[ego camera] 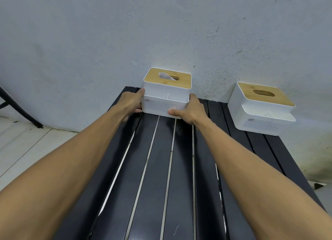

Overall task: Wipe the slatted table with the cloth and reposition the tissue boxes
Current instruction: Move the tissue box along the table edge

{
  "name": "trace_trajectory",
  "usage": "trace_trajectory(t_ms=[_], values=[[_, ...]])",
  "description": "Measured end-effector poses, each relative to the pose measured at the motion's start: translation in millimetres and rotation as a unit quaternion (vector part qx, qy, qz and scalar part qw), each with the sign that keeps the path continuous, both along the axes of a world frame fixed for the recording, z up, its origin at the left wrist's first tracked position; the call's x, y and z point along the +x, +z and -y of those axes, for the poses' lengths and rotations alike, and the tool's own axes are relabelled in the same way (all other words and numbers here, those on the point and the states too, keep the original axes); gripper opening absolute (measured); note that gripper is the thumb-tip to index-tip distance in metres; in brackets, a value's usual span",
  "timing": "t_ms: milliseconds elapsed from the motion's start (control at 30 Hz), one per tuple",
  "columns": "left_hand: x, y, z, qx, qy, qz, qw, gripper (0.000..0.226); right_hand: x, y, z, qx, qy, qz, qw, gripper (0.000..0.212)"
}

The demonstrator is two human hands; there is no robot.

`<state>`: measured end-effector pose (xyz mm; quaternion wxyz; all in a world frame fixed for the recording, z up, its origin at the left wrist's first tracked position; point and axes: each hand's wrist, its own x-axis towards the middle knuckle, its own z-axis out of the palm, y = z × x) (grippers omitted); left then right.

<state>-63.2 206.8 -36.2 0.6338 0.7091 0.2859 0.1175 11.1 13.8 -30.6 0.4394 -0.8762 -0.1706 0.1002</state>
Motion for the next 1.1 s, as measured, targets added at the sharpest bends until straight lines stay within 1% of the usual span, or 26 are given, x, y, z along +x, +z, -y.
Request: trace_trajectory(t_ms=[300,467,733,933,1000,1033,1100], values=[[-4.4,-1.6,-1.6,0.001,-0.02,0.003,1.0,0.039,-3.2,0.0,1.1,-0.002,-0.007,0.011,1.0,0.078],[-5.5,-4.3,-3.4,0.003,-0.031,-0.002,1.0,0.044,-2.1,-1.5,1.0,-0.002,-0.01,0.012,1.0,0.079],[-5.8,-7.2,-4.6,0.003,-0.03,-0.004,1.0,0.036,-0.8,-2.0,1.9,0.001,-0.009,0.003,1.0,0.08],[-6.1,-7.1,0.6,0.021,-0.009,-0.006,1.0,0.04,-0.6,-3.7,2.4,0.009,-0.013,0.002,1.0,0.079],[-7.3,-6.5,4.8,0.054,0.009,-0.006,0.998,0.047,-1.8,-3.0,3.3,0.01,-0.014,0.008,1.0,0.08],[-9.2,-5.1,8.0,0.091,0.023,-0.002,0.996,0.05,-2.7,-2.2,3.8,0.009,-0.013,0.014,1.0,0.081],[-14.0,-1.0,17.3,0.191,0.059,0.008,0.98,0.048,-5.0,1.1,6.0,-0.006,-0.013,0.035,0.999,0.087]])
